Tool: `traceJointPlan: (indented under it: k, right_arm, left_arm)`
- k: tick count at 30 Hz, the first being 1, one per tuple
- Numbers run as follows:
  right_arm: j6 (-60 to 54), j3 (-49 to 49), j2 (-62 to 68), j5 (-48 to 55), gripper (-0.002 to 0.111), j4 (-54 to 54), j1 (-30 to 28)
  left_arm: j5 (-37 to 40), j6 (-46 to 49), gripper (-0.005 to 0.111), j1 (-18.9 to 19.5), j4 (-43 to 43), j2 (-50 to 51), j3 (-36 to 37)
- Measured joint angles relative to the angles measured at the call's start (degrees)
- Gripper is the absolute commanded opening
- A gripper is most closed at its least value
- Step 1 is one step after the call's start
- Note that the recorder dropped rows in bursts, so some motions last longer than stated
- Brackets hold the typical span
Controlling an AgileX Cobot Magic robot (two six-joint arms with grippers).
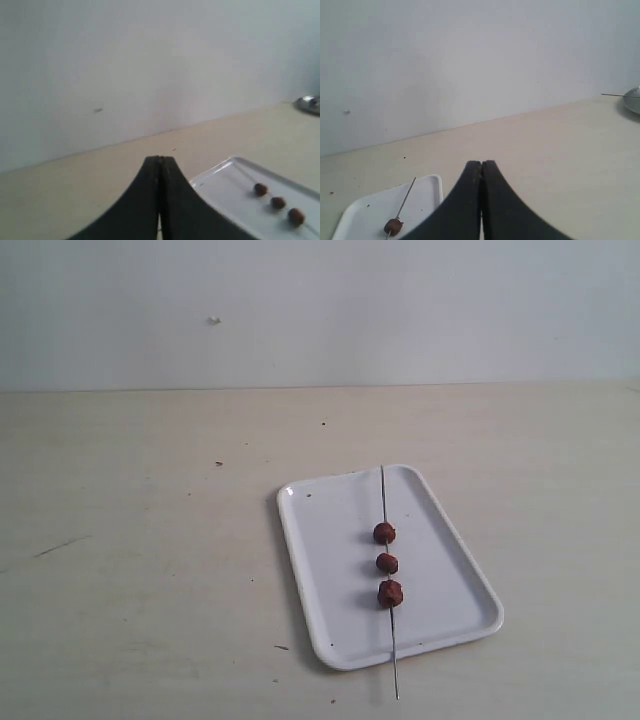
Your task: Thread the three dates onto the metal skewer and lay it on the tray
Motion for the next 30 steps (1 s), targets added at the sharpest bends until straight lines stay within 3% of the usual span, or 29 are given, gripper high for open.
traceJointPlan:
  k: [6, 10, 16, 30]
  right_arm:
    - [0.0, 0.0, 0.0, 0.0, 0.0, 0.13, 0.0]
    - [0.0, 0.0, 0.0, 0.0, 0.0, 0.13, 0.0]
    - [0.0, 0.0, 0.0, 0.07, 0.0, 0.13, 0.0]
    - [0.0, 0.0, 0.0, 0.12, 0.0, 0.13, 0.0]
  left_arm:
    - [-7.45, -7.0, 0.0, 11.88, 8.8, 0.0, 7.88]
    - [-12.68, -7.49, 0.0, 16.17, 9.14, -0.28, 12.64]
    - [-12.01, -8.13, 0.0, 18.7, 9.55, -4.87, 14.49]
    - [-11.4, -8.13, 0.0, 18.96, 9.55, -10.96, 14.68]
